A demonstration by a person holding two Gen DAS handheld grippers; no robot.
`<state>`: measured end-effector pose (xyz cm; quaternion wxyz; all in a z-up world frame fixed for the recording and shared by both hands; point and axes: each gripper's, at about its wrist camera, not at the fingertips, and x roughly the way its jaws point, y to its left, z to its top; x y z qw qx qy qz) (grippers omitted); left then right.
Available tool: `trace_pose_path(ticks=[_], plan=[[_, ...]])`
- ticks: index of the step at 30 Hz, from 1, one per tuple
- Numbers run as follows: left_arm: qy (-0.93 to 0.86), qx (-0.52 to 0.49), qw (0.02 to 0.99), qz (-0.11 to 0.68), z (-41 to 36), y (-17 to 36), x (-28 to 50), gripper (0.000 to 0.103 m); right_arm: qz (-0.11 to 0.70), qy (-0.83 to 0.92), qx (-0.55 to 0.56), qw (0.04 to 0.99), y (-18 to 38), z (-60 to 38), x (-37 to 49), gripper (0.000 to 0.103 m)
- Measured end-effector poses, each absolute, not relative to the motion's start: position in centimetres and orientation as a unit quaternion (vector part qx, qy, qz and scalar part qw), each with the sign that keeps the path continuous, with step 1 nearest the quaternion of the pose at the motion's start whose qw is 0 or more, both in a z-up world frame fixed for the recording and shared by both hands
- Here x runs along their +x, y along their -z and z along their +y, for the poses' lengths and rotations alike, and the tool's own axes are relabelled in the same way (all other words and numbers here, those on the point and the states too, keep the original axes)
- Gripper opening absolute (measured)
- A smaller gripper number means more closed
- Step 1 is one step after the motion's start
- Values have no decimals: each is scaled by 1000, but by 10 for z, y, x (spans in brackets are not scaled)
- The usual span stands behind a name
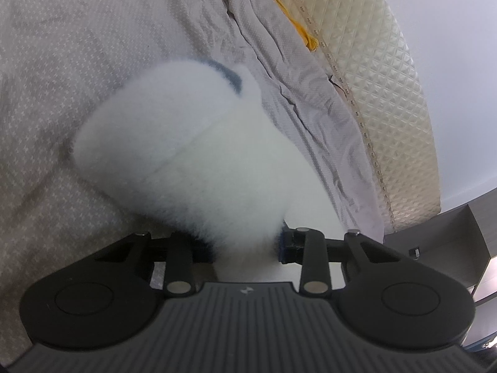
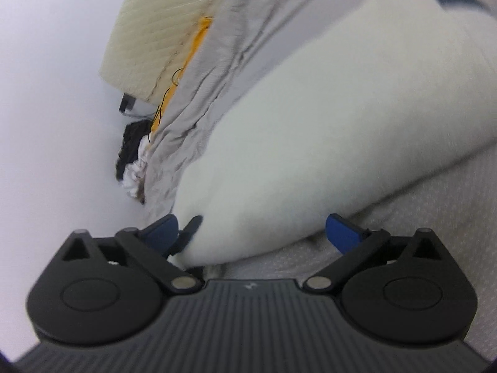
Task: Fold large clothes
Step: 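Close both grippers on the ends of the folded sweater roll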
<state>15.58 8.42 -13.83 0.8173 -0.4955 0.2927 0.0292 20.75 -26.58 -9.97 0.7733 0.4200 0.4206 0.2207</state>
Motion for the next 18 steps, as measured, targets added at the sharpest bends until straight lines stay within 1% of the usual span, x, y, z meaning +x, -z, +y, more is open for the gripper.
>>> trace_pose_path(ticks=[4, 7, 9, 14, 17, 18], plan=[[-25, -494, 819, 291, 84, 137, 156, 38, 444, -229, 503, 705, 127, -271, 206, 103], [-24, -497, 817, 291, 86, 138, 160, 38, 442, -203, 529, 695, 140, -274, 205, 103], [-23, -499, 816, 291, 87, 139, 160, 38, 431, -180, 541, 699, 146, -280, 208, 103], [-23, -505, 811, 293, 90, 142, 160, 38, 367, -123, 590, 708, 150, -311, 209, 103], [-20, -527, 795, 299, 94, 148, 158, 43, 324, -66, 594, 733, 141, -336, 192, 103], [-20, -539, 786, 303, 96, 152, 158, 49, 319, -63, 601, 730, 142, -341, 189, 103]])
